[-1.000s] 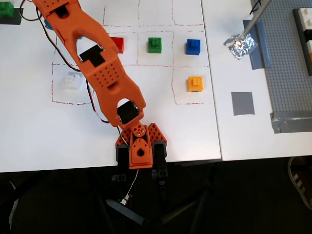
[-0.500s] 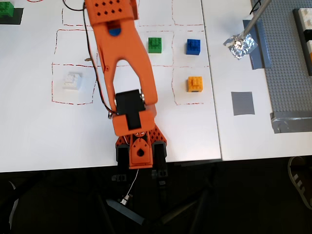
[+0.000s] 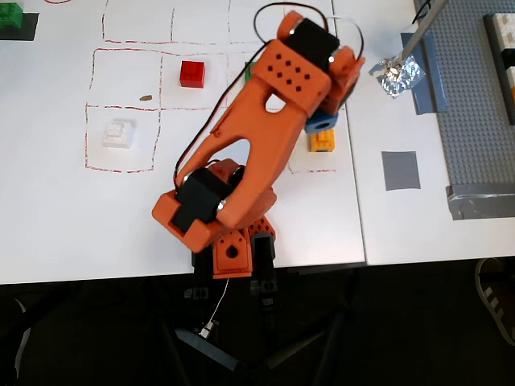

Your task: Grab the block and put it in the grey marker

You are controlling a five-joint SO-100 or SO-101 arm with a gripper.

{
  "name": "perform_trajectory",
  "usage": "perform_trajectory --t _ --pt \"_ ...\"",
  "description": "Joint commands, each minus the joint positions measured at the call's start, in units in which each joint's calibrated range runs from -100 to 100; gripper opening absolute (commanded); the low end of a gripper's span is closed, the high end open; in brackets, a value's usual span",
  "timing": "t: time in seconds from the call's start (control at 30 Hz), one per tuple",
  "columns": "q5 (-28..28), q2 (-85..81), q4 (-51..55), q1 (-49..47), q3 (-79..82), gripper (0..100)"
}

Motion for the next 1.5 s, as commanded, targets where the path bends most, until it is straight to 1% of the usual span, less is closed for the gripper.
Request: perform_trajectory --t 0.0,0.13,0.33,0.53,0.67,0.9,1.13,1.37,1.47 --pt "3.1 2.9 -5.0 7.9 -2.4 0" --pt "6.1 10.5 -9.9 15.8 -5.7 0" --pt "8.8 23.3 -16.0 25.2 -14.6 0" --pt "11.2 34.5 -22.6 32.1 -23.5 0" --pt "12.3 40.4 -24.4 35.1 -28.1 0" --pt "12.8 46.4 -29.2 37.0 -29.1 0" --pt "11.9 48.9 -33.2 34.7 -26.6 0" --pt "12.5 49.6 -39.9 33.8 -22.6 1" --pt "13.2 50.1 -40.7 33.5 -21.5 2"
